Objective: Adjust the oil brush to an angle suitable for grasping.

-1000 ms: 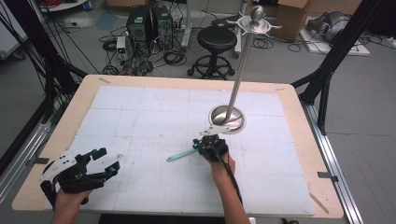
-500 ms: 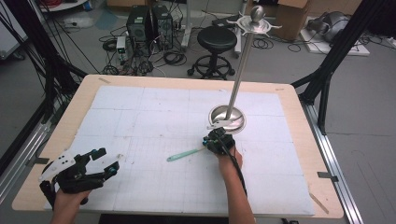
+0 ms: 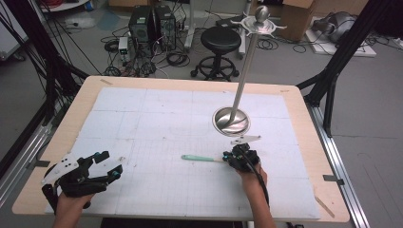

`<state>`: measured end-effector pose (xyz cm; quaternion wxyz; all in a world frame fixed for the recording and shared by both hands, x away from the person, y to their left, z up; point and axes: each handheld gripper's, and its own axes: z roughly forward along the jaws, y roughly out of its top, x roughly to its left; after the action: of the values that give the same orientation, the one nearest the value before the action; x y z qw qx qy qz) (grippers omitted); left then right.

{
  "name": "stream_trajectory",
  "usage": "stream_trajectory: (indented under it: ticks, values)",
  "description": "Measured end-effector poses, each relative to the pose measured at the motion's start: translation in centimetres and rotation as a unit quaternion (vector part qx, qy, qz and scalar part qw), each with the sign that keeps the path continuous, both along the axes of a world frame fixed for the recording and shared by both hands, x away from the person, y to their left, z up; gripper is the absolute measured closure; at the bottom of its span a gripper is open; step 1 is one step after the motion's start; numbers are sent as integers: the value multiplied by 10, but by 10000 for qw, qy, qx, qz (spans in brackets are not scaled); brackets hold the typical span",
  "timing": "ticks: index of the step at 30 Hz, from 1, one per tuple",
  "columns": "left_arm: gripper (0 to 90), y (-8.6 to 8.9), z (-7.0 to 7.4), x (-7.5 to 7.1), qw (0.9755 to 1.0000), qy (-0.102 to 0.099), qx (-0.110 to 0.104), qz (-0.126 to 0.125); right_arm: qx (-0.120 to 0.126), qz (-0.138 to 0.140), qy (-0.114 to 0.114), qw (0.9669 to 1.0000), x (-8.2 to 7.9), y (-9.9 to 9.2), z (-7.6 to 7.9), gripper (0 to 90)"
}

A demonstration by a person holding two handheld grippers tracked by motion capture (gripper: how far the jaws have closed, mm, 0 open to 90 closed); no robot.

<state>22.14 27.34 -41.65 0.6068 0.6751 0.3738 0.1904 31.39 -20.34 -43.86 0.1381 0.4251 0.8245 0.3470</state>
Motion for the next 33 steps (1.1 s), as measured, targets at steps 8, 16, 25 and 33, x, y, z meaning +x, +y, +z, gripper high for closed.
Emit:
stream_trajectory:
  ticks: [8,16,25,33]
  values:
    - [207,0,0,0,10000,3,-24,9,27,-78,-46,10000,-19,-18,0,896]
    - [209,-1,0,0,10000,5,8,3,80,-237,-127,9996,-41,-34,-1,896]
    - [209,-1,0,0,10000,16,13,20,197,-207,-85,9996,-60,-39,0,896]
    - [209,-2,0,0,10000,15,52,16,513,66,-436,9977,-65,-34,10,896]
